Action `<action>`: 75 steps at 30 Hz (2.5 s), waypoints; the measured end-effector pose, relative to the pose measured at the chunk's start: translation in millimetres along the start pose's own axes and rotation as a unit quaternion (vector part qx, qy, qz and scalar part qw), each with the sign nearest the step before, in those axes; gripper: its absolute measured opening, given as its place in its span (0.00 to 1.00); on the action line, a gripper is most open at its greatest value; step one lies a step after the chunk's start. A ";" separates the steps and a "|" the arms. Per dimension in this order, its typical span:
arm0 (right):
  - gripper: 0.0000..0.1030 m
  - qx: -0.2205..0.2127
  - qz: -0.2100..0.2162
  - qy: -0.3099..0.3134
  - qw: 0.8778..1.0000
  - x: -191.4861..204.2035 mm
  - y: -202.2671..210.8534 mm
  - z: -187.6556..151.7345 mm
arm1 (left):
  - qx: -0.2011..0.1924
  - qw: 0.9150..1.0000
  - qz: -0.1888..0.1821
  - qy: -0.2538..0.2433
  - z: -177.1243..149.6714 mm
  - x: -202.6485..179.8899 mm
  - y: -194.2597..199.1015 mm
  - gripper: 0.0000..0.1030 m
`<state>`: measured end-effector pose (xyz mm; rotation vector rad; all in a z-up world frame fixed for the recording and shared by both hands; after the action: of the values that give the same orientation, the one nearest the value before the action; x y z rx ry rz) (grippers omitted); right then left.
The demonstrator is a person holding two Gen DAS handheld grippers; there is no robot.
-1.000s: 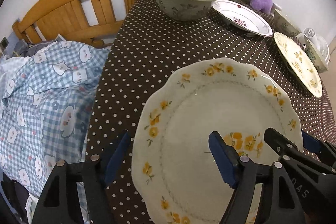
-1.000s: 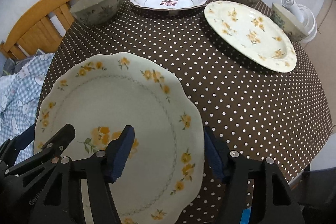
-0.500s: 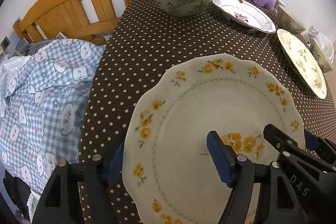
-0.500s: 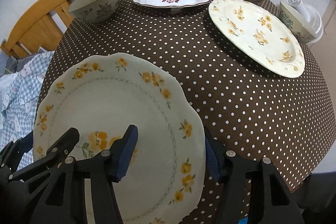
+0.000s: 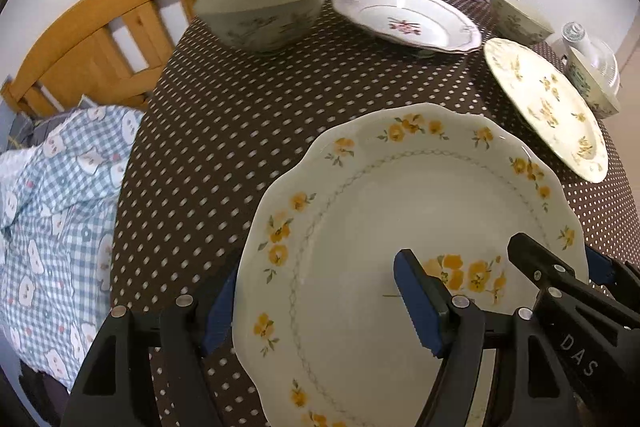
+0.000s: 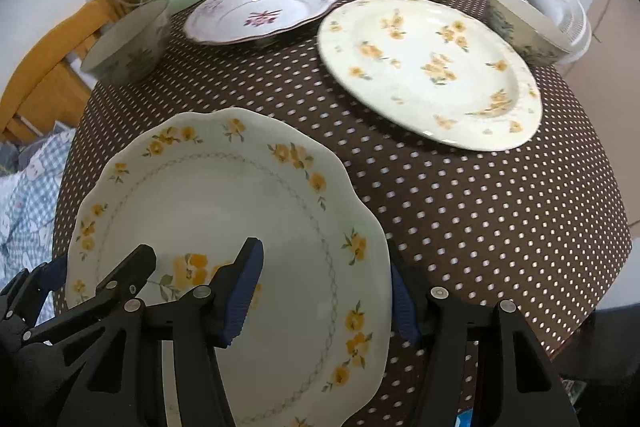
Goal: Organize plates and bowls
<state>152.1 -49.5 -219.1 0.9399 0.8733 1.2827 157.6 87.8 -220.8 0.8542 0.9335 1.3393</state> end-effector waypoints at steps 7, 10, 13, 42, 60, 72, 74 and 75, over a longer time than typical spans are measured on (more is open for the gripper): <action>0.62 0.012 -0.006 -0.019 1.000 -17.8 -6.5 1.2 | 0.002 1.000 -0.002 -0.026 11.3 -15.3 -9.1 0.73; 0.62 0.018 -0.008 -0.024 1.000 -20.6 -9.5 -0.3 | 0.000 0.999 0.001 -0.034 15.6 -18.7 -12.7 0.73; 0.62 0.017 -0.007 -0.026 0.999 -21.0 -10.2 -0.1 | 0.000 0.999 0.004 -0.042 19.1 -22.1 -16.2 0.74; 0.74 -0.049 0.019 -0.044 0.998 -51.8 65.1 37.5 | -0.050 0.998 -0.031 -0.035 38.8 -37.4 59.7 0.94; 0.75 -0.081 0.039 0.022 0.996 -121.0 70.6 96.1 | -0.100 0.995 -0.005 0.015 81.7 -104.8 76.6 0.95; 0.75 -0.074 0.047 0.020 0.996 -157.0 44.2 128.7 | -0.083 0.996 -0.002 0.028 108.4 -137.1 41.9 0.95; 0.75 -0.074 0.044 0.009 0.996 -163.4 36.2 132.7 | -0.078 0.997 0.000 0.023 112.2 -142.6 32.8 0.95; 0.75 -0.075 0.043 0.005 0.996 -165.0 32.6 133.6 | -0.076 0.997 0.003 0.019 114.0 -144.5 27.0 0.95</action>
<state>247.7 -223.0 -136.3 0.8595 0.7400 1.4078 250.5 -52.6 -141.5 0.7178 0.8481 1.4163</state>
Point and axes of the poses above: each gripper's, at about its wrist camera, not at the fingertips, and y roughly against the way its jaws point, x to its left, z to its top, the point moved 8 cm from there along -y, roughly the way its jaws point, and after that the axes turned 4 degrees about -z, right-handed, at the moved point
